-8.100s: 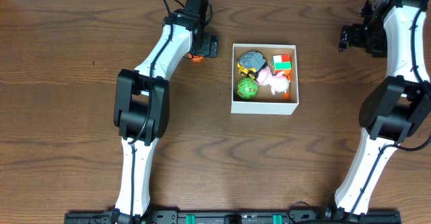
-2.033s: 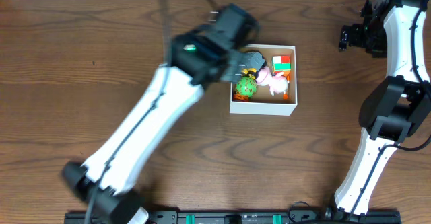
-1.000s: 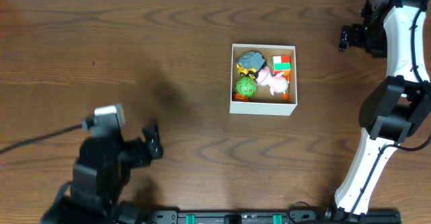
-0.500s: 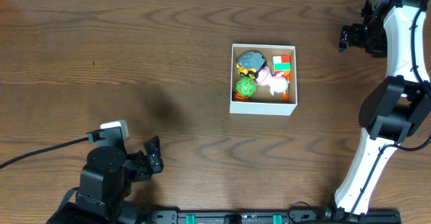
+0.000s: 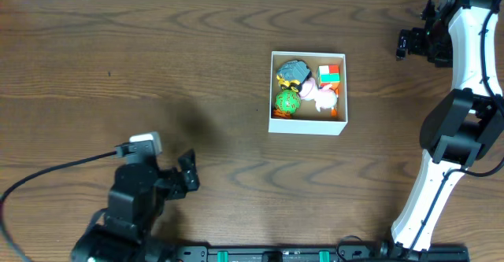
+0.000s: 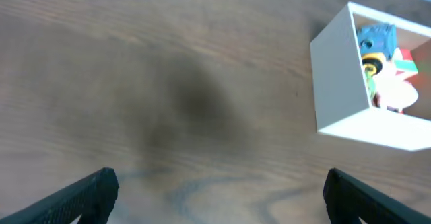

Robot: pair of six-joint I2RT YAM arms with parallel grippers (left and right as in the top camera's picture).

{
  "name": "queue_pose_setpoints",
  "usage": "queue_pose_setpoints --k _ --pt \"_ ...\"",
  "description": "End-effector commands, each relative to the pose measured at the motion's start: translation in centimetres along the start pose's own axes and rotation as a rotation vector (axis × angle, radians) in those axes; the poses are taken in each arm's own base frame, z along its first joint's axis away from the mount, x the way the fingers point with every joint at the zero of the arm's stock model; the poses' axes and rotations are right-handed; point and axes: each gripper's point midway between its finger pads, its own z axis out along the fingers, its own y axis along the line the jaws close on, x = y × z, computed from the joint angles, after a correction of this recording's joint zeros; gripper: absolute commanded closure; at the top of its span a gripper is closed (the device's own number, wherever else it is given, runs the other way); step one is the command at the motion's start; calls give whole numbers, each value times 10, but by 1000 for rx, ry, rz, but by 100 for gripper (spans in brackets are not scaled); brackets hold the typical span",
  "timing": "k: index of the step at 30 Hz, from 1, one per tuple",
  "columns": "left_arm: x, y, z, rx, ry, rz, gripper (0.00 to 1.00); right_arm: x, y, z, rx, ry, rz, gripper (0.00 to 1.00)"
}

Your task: Pack container

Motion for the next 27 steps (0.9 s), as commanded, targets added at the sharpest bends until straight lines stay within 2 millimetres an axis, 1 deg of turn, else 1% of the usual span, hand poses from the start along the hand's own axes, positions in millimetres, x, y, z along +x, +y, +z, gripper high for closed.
queue_pose_setpoints --k 1,3,5,12,18,22,27 --pt "7 5 15 -6 -20 37 2 -1 -3 -4 0 -10 21 1" --pt "5 9 20 -13 -52 18 2 0 -3 -4 0 -9 21 1" --pt "2 16 21 -29 -87 -6 2 0 -3 -4 0 -9 21 1" --pt "-2 46 10 -105 -199 -87 2 -1 -3 -4 0 -10 21 1" --pt "0 68 5 -171 -265 -143 2 -1 -3 -4 0 -10 21 1" --pt "1 76 6 -188 -310 -160 2 0 -3 -4 0 -9 21 1" --pt "-6 76 10 -150 -438 -164 2 0 -3 -4 0 -9 21 1"
